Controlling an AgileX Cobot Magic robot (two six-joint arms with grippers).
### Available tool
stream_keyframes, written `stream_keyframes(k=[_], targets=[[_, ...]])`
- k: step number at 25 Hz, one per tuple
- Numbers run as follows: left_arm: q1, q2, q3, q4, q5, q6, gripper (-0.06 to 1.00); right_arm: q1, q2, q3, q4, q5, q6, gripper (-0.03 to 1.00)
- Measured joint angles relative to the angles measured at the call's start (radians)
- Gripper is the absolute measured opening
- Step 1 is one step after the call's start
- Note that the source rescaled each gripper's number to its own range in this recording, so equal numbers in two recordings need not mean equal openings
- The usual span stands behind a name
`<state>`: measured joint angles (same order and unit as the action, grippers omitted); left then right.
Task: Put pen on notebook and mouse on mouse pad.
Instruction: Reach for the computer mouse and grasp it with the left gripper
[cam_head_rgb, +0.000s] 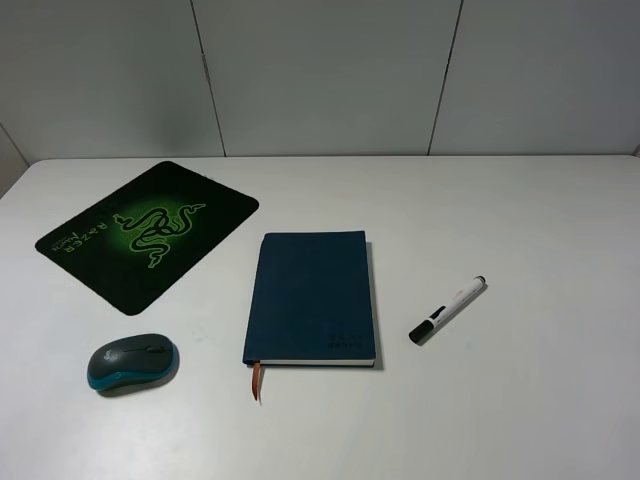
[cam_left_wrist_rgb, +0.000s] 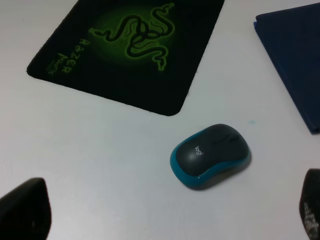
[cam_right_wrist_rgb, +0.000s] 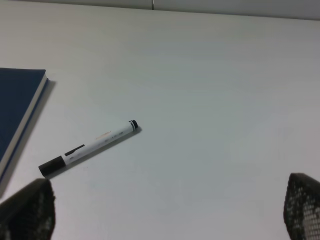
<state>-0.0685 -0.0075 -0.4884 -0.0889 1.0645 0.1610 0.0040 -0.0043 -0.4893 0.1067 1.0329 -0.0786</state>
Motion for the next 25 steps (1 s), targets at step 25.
stream_keyframes(k=[25], targets=[[0.000, 0.014, -0.023, -0.006, 0.044, 0.000, 1.00, 0.000, 0.000, 0.000, 0.000, 0.000, 0.000, 1.00]])
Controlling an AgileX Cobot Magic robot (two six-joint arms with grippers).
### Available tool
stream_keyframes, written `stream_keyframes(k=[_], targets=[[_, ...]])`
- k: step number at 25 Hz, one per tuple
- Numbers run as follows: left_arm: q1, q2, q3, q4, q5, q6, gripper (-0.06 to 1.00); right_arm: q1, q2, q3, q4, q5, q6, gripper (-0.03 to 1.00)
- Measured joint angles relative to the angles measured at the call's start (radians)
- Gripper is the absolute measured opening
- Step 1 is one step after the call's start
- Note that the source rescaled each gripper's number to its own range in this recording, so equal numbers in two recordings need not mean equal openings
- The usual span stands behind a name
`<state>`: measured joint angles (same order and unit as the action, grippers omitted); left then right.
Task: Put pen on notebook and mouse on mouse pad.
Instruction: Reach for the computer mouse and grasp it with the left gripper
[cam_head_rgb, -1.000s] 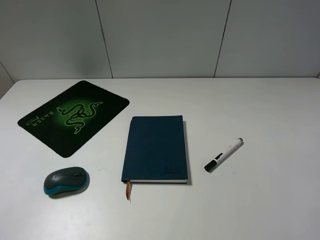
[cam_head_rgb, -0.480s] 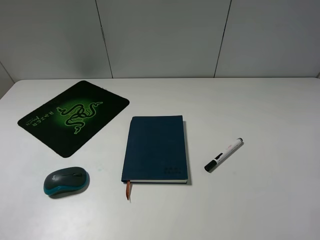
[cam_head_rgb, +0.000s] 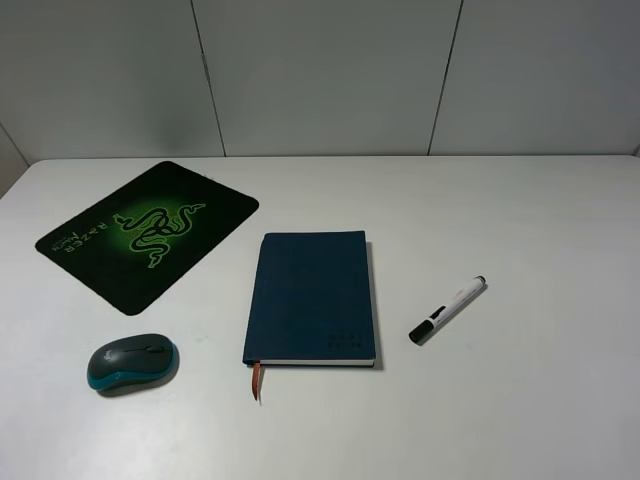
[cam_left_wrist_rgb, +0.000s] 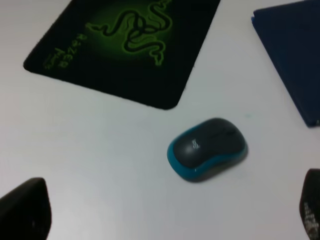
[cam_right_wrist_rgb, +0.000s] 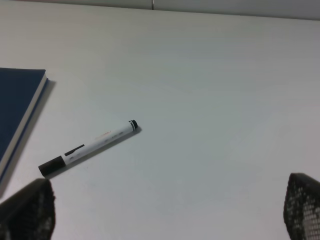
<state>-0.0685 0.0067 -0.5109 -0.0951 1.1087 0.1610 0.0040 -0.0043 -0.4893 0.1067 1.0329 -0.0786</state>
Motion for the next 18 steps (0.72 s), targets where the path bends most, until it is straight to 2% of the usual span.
stream_keyframes(k=[5, 12, 18], targets=[[0.000, 0.127, -0.094, -0.002, 0.071, 0.000, 1.00, 0.000, 0.000, 0.000, 0.000, 0.000, 0.000, 1.00], [0.000, 0.347, -0.244, -0.003, 0.072, 0.015, 1.00, 0.000, 0.000, 0.000, 0.000, 0.000, 0.000, 1.00], [-0.022, 0.518, -0.294, -0.007, 0.072, 0.075, 1.00, 0.000, 0.000, 0.000, 0.000, 0.000, 0.000, 1.00]])
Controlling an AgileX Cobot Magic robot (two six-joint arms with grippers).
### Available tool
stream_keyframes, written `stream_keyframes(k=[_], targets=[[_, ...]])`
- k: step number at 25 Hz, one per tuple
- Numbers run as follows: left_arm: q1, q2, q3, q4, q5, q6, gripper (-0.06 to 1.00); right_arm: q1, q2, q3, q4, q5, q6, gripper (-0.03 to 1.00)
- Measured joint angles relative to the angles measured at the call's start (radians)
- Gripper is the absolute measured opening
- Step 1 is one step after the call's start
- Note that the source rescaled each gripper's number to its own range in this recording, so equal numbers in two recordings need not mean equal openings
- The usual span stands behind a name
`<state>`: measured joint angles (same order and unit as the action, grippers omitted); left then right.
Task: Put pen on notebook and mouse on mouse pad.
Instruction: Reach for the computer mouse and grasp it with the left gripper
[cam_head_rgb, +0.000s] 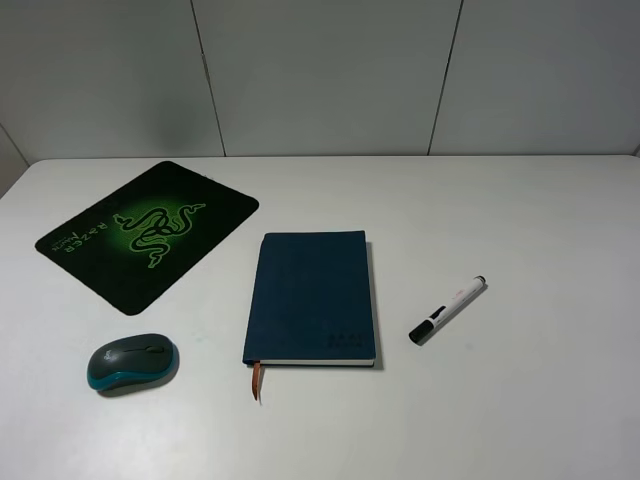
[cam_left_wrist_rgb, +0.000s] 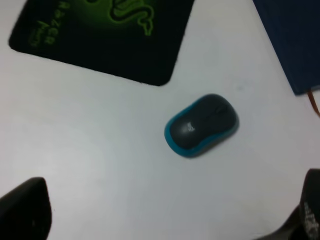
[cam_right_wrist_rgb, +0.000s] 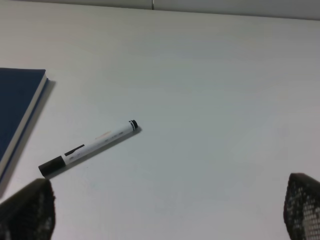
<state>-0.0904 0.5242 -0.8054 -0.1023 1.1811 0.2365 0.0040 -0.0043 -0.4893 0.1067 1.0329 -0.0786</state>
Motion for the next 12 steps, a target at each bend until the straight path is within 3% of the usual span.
stream_keyframes(k=[12], targets=[[-0.249, 0.325, -0.001, 0.116, -0.001, -0.002, 1.00, 0.000, 0.000, 0.000, 0.000, 0.000, 0.000, 1.00]])
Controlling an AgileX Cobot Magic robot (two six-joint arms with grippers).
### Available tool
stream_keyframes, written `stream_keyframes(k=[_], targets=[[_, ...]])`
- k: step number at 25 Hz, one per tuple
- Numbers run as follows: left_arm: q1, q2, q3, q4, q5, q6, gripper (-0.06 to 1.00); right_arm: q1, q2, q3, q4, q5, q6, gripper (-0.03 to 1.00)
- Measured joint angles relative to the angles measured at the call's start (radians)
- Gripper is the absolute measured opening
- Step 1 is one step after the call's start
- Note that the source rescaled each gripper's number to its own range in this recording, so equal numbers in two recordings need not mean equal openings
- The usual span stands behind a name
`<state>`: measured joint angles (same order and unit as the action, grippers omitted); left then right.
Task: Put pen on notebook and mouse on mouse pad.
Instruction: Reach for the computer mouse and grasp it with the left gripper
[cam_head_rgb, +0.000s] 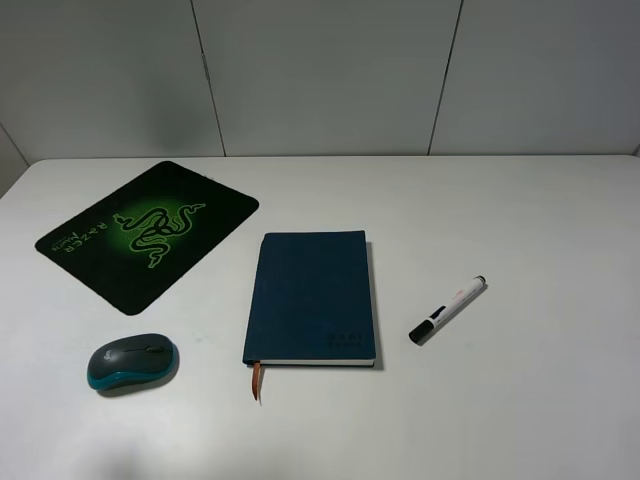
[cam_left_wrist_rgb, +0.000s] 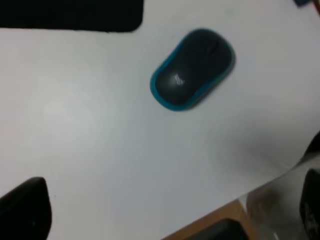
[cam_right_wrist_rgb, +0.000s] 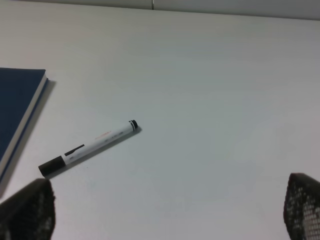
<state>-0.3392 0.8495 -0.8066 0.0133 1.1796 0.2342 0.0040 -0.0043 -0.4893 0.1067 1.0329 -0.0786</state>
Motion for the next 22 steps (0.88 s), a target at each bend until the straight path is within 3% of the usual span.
stream_keyframes(k=[9, 22], targets=[[-0.135, 0.306, 0.000, 0.012, -0.025, 0.003, 1.00, 0.000, 0.000, 0.000, 0.000, 0.000, 0.000, 1.00], [-0.159, 0.589, -0.005, 0.012, -0.173, 0.150, 1.00, 0.000, 0.000, 0.000, 0.000, 0.000, 0.000, 1.00]])
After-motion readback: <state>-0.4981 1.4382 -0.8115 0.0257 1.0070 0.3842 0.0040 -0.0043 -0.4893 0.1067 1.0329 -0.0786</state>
